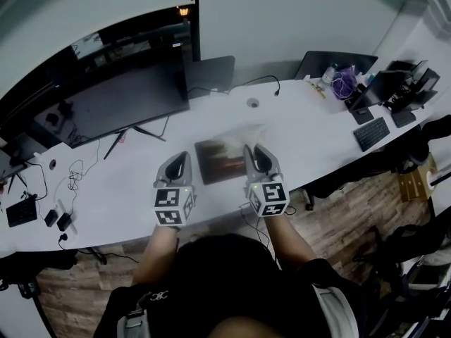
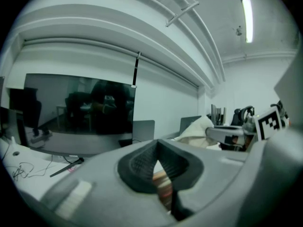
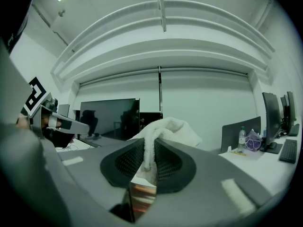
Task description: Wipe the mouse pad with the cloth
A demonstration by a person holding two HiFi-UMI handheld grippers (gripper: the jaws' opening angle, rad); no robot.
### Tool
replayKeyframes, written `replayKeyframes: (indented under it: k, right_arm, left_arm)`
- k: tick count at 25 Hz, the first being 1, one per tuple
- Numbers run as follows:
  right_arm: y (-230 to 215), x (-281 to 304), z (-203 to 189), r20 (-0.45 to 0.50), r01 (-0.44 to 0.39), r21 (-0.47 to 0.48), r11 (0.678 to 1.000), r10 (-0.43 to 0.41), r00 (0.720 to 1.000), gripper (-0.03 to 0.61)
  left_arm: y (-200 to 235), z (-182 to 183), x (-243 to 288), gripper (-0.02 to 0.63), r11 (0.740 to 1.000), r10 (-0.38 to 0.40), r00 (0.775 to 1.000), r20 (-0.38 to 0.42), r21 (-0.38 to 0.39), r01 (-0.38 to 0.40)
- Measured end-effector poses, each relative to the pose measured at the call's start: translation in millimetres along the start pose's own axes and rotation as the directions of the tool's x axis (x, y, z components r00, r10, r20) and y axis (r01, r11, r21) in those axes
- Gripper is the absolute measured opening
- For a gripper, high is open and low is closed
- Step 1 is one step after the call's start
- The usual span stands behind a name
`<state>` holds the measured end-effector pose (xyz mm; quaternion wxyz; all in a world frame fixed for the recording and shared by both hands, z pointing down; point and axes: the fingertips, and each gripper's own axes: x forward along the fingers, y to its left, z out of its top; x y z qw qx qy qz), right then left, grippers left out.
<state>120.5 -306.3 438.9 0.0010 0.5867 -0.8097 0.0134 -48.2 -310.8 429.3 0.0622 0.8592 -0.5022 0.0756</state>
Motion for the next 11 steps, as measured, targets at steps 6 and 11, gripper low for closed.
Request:
replayKeyframes:
  k: [6,11]
  right_arm:
    - [15,3,7,0.015,-0.03,0.0,1.0,0.03,0.999,0.06]
    - [21,6,8,0.014,-0.036,-0.018,0.999,0.036,0.999,0.06]
  left_arm:
    - [4,1,-3,-0.002,1.0,0.0,1.0,0.004,0.001,0.0]
    - [6,3,-3,-0.002,1.0,-0.001,1.0,0.012,0.003,0.001]
